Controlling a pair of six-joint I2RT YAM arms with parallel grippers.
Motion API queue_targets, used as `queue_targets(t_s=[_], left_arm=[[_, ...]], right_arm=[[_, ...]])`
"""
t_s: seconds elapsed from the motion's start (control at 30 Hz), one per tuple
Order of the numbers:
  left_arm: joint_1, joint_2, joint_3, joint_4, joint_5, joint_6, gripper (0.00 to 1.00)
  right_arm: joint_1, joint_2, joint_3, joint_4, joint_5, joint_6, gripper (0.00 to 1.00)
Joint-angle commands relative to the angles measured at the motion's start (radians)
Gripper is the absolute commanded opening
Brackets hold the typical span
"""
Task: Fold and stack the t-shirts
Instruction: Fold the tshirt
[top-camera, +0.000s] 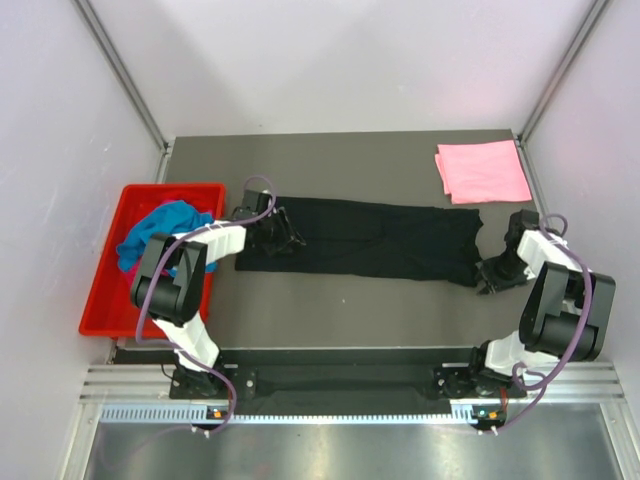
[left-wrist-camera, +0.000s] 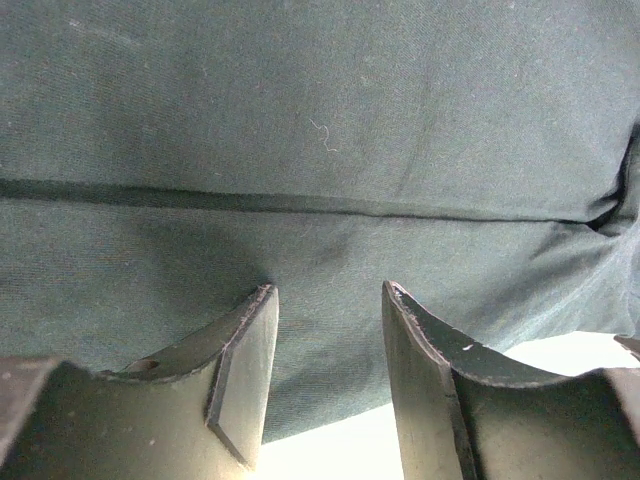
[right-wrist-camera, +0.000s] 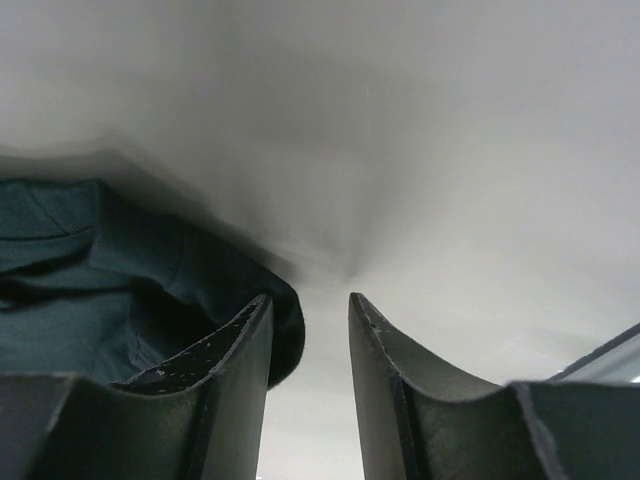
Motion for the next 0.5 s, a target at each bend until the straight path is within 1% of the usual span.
queue_targets(t_s=[0.0,0.13,0.23,0.33,0.37,0.43,0.47], left_arm=[[0.007,-0.007,-0.031,0.022,-0.077,0.002,0.52],[0.007,-0.012,-0.045,0.026,-0.091,0.001,0.51],[0.007,-0.020,-0.059,0.028,-0.111,-0.004,0.51],[0.007,-0.024,-0.073,0.031,-0.131,-0.013,0.51],[0.007,-0.024,-0.074,0.031,-0.132,-0.012,0.51],[0.007,-0.020,-0.074,0.028,-0.138,-0.009,0.51],[0.007,-0.018,-0.074,0.023,-0.144,-0.007,0.51]], right_arm=[[-0.012,0.000,-0.012,0.059,-0.015,0.041,0.36],[-0.013,0.000,-0.027,0.071,-0.009,0.061,0.35],[-0.013,0.005,-0.036,0.084,-0.002,0.075,0.31],[-0.013,0.005,-0.047,0.096,0.001,0.078,0.24],[-0.016,0.005,-0.047,0.094,0.008,0.077,0.16],[-0.022,0.005,-0.044,0.085,0.037,0.061,0.03],[-0.026,0.002,-0.037,0.079,0.053,0.055,0.00]])
